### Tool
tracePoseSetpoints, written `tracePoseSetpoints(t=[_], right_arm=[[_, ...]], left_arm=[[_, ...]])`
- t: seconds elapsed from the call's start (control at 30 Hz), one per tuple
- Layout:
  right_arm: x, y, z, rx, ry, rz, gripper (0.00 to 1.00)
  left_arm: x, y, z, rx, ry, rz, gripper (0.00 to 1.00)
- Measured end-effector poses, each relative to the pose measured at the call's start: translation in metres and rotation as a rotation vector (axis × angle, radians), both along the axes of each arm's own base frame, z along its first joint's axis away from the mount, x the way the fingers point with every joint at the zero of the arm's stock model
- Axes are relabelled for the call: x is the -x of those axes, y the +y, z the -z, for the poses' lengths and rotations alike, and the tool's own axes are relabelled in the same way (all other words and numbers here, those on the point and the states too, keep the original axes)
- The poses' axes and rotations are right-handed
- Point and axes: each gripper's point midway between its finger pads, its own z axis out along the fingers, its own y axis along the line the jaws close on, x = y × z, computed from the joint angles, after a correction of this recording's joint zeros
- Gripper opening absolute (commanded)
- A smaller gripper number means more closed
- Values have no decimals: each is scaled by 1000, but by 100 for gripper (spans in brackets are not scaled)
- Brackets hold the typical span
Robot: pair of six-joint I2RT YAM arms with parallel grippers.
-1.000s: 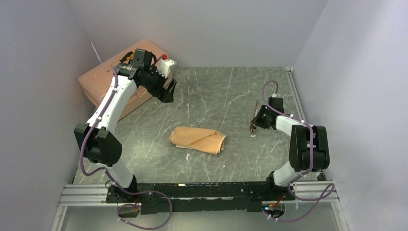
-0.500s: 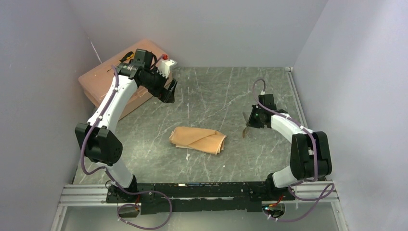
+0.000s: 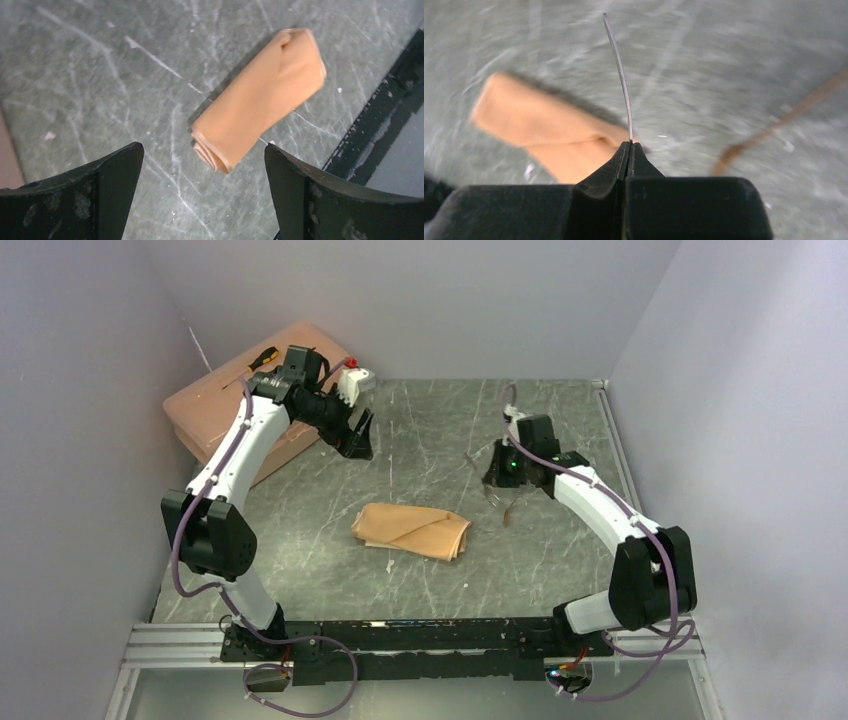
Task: Fold the napkin into a case and place the utensils inside
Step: Pick up the fork at the center of the board.
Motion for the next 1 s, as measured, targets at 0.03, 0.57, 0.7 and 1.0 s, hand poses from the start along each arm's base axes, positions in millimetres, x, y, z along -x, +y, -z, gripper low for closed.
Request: tracePoseSetpoints(t=[0.03,0.57,0.7,1.0], right_arm=[[1,17,-13,-17,-33,-72,0],[93,187,-129,-199,-282,-878,0],[104,205,-138,-217,-286,-966,0],[104,215,-143,-194,-291,-1012,0]], left_arm=[[3,-4,1,18,-2,34,96],[63,-22,-16,126,-191,542,96],[90,-22,-22,168,-160,632,96],[118,-17,-24,194,-116,677,30]])
